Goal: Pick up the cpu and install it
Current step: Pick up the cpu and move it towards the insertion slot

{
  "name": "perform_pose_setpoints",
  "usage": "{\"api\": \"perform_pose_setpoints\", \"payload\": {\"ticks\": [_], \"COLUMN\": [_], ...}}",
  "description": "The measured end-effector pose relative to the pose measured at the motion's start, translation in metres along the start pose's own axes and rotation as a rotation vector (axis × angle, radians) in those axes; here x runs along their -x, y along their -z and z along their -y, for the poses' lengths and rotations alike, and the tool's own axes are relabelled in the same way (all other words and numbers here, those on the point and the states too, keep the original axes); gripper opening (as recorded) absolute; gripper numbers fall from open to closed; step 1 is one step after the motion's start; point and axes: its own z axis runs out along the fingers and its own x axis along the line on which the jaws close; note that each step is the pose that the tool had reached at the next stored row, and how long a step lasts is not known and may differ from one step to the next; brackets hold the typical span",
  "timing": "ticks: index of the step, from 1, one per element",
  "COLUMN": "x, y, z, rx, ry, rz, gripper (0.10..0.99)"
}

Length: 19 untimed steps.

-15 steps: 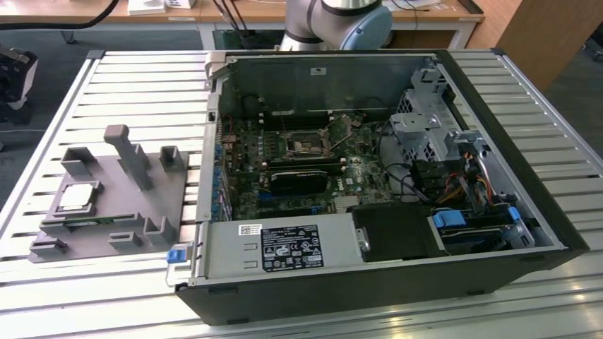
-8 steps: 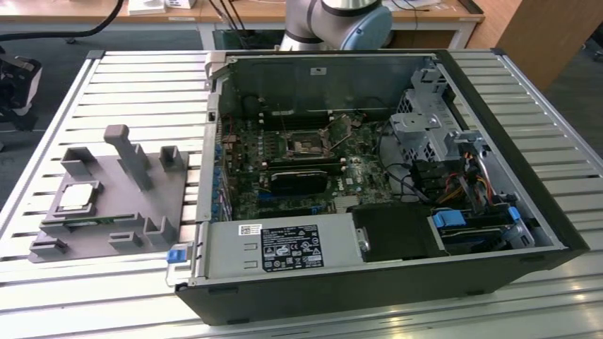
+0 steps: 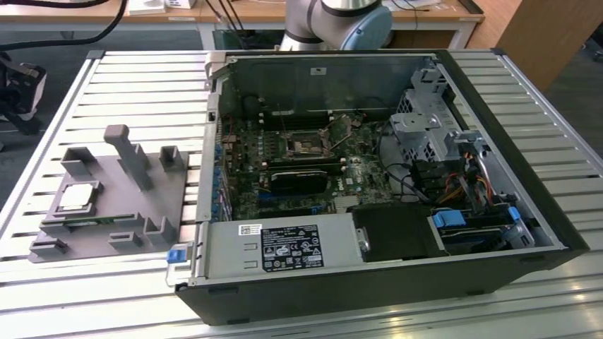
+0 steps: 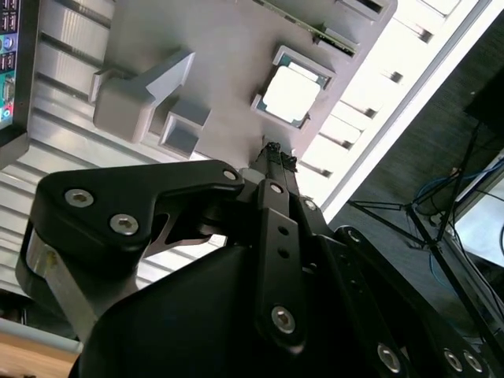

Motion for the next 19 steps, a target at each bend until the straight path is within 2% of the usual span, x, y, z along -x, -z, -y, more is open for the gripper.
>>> {"api": "perform_pose_setpoints", "payload": {"ticks": [2, 3, 4, 7, 8, 10, 11, 13, 15, 16, 19], "x": [0.0000, -0.0001, -0.0001, -0.0001, -0.0002, -0.0002, -0.0002, -0.0010, -0.0014, -0.0015, -0.0020], "y": [-0.0018, -0.0028, -0.0038, -0.0075, -0.0090, -0.0114, -0.0131, -0.0163, -0.0198, -0.0217, -0.0270], "z": [0.0002, 0.0004, 0.0005, 0.0014, 0.0017, 0.0024, 0.0033, 0.0054, 0.0081, 0.0090, 0.0106], "rx": [0.000, 0.000, 0.000, 0.000, 0.000, 0.000, 0.000, 0.000, 0.001, 0.002, 0.002], "ry": [0.000, 0.000, 0.000, 0.000, 0.000, 0.000, 0.000, 0.000, 0.005, 0.008, 0.012], "rz": [0.0000, 0.0000, -0.0001, 0.0000, 0.0000, -0.0001, 0.0000, 0.0000, -0.0003, -0.0003, -0.0027], "gripper": [0.114, 0.165, 0.165, 0.349, 0.349, 0.467, 0.467, 0.580, 0.580, 0.647, 0.659]}}
